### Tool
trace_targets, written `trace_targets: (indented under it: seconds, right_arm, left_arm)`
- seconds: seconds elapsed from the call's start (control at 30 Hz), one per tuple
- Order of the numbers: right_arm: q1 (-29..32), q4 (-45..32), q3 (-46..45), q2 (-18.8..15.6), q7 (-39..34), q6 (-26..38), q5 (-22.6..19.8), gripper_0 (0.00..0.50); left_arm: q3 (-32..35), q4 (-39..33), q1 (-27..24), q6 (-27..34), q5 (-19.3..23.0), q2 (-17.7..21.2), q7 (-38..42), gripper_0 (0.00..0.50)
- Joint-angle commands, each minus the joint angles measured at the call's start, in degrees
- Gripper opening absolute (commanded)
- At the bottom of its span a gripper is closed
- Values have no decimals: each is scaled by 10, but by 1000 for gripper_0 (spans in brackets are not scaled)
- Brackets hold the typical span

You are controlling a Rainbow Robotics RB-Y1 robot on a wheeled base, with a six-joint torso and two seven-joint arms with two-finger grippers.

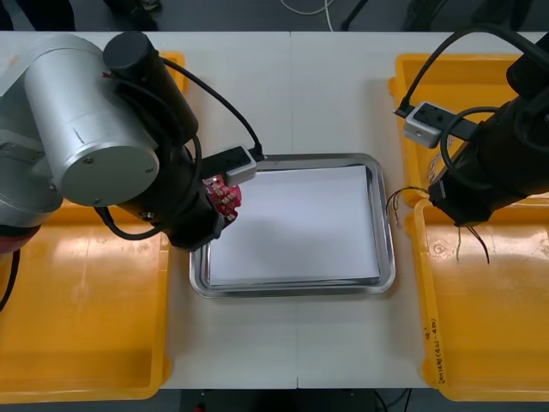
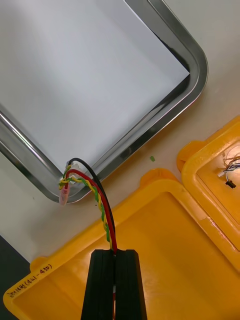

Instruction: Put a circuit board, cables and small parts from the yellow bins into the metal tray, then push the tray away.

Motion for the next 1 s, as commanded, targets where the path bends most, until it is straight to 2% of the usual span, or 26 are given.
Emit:
trace_targets:
  seconds: [0.03, 0.7, 1.0]
  right_arm:
    - [-22, -12, 7, -9, -12, 1, 9, 0]
    - [-22, -15, 7, -8, -15, 4, 17, 0]
    - [-22, -16, 7, -3, -17, 3, 19, 0]
  left_arm:
    - [-36, 18, -35, -30, -15, -16, 62, 1]
    - [-153, 49, -39, -97, -51, -16, 133, 3]
    - [-197, 88, -39, -153, -61, -15, 146, 3]
